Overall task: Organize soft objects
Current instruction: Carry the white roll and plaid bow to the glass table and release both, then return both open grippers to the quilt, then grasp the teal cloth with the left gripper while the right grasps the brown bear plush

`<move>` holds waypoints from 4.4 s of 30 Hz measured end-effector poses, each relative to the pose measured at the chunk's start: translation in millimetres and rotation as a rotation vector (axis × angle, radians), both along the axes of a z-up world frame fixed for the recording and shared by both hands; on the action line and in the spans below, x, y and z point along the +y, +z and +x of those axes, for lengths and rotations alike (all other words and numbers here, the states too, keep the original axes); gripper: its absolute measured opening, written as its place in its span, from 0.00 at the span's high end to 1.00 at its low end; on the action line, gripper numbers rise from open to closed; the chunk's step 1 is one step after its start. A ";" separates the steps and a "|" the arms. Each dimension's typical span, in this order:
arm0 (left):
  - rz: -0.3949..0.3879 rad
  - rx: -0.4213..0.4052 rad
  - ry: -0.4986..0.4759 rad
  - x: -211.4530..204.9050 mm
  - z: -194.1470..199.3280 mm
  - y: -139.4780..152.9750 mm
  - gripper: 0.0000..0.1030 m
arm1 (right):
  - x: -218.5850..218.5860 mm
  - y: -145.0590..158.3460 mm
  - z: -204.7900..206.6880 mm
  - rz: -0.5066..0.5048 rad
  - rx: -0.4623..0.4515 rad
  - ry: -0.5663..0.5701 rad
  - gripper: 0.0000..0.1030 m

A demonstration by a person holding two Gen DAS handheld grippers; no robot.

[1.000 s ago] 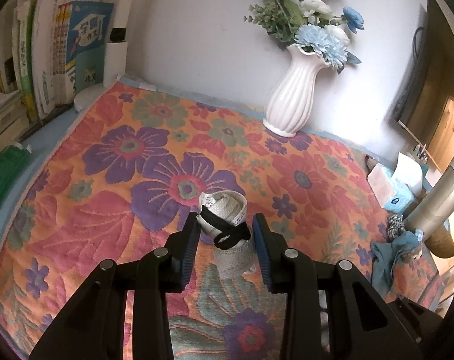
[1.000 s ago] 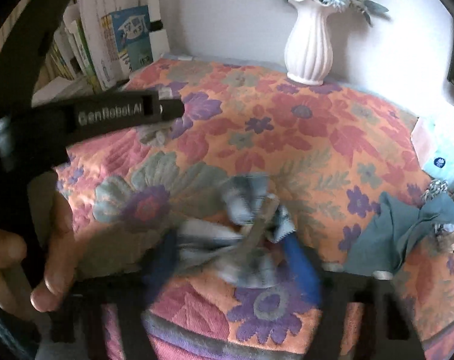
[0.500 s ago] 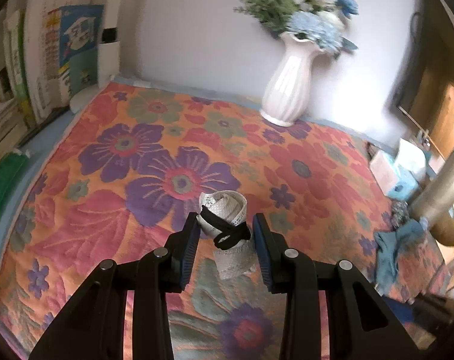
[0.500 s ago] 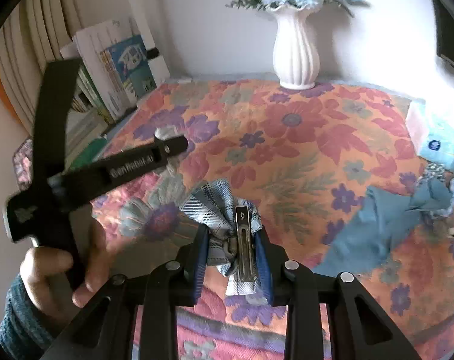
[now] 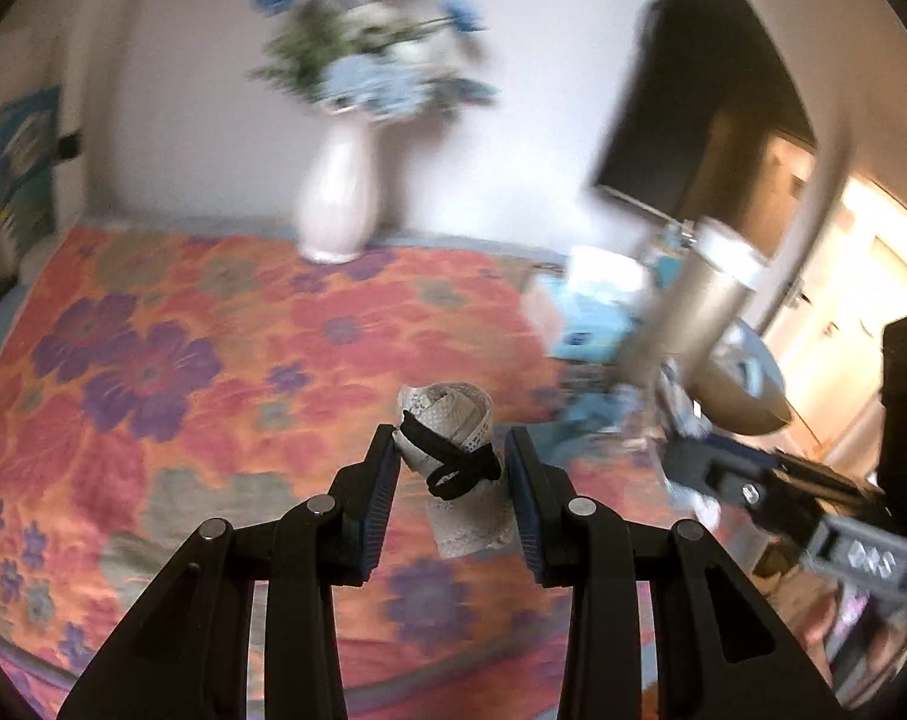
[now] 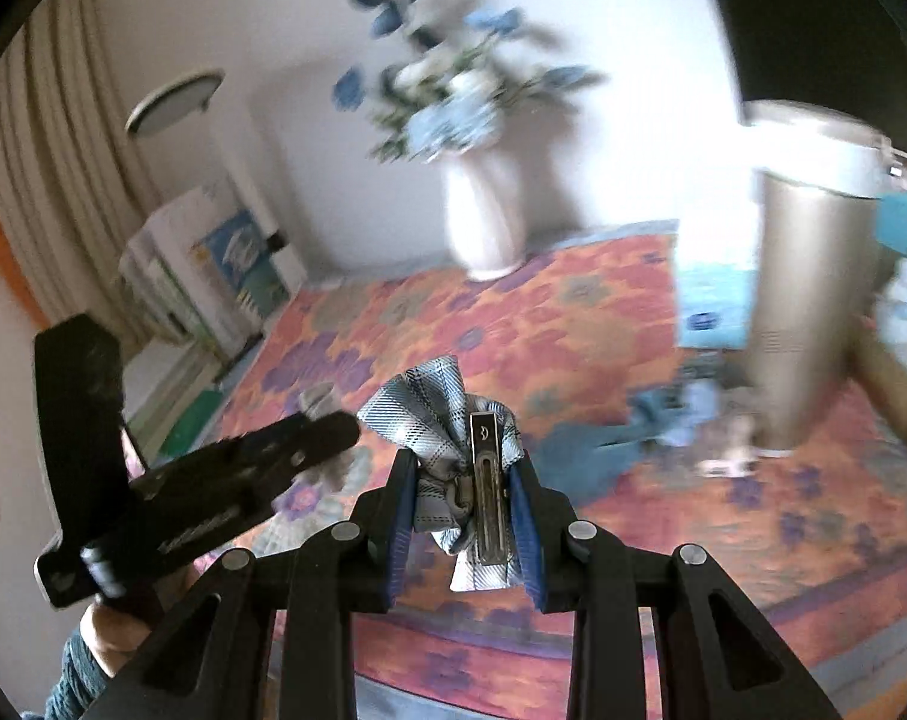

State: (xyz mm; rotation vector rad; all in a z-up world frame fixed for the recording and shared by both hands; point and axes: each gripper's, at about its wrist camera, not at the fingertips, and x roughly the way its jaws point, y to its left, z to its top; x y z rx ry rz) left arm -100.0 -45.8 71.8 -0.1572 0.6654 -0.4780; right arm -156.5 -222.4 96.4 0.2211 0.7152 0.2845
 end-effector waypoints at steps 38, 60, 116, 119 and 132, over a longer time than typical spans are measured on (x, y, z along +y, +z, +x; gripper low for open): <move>0.132 -0.122 -0.400 -350.5 22.1 41.5 0.28 | -355.2 28.8 -5.7 0.186 0.014 -0.597 0.39; 0.183 -0.206 -0.107 -78.4 -20.6 95.8 0.22 | -215.5 12.4 -26.7 0.167 0.084 -0.389 0.39; 0.143 0.104 0.051 47.4 45.1 -48.4 0.92 | 18.7 -76.4 72.6 0.165 0.204 0.046 0.53; 0.067 0.148 0.103 68.6 52.9 -61.5 0.92 | 11.3 -89.8 71.5 0.163 0.235 0.015 0.53; 0.287 0.169 0.189 44.7 64.6 -78.1 0.91 | 10.3 -87.3 92.1 0.155 0.288 -0.021 0.04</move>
